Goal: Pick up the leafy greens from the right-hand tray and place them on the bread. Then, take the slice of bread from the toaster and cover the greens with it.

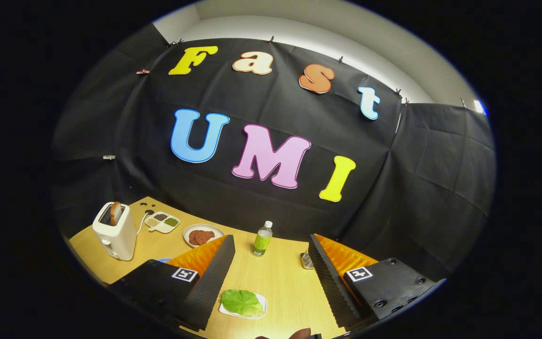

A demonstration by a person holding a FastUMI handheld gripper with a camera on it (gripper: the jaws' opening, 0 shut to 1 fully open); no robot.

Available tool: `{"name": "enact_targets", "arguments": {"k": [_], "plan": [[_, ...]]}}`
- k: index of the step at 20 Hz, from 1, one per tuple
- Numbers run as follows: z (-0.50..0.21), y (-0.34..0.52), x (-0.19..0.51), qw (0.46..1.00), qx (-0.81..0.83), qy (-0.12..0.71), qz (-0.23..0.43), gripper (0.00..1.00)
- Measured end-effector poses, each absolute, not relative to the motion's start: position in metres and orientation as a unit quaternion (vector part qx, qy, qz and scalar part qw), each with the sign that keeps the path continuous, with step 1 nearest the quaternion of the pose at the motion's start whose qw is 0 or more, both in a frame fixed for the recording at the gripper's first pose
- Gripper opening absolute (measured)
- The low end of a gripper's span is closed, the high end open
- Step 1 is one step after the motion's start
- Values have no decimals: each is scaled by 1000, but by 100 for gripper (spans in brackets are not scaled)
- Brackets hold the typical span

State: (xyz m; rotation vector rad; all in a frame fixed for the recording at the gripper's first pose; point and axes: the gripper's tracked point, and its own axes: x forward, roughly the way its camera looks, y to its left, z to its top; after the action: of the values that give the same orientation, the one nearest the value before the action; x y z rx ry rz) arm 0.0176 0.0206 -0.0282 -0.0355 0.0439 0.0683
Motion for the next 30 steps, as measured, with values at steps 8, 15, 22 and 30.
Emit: {"name": "enact_targets", "arguments": {"k": [8,15,22,30], "plan": [[-117,46,36,982,-34,98,156,97],[-257,56,65,939,-81,220,251,96],[-352,78,87,902,-61,287,317,91],[-424,87,98,868,-67,365,329,89]]}}
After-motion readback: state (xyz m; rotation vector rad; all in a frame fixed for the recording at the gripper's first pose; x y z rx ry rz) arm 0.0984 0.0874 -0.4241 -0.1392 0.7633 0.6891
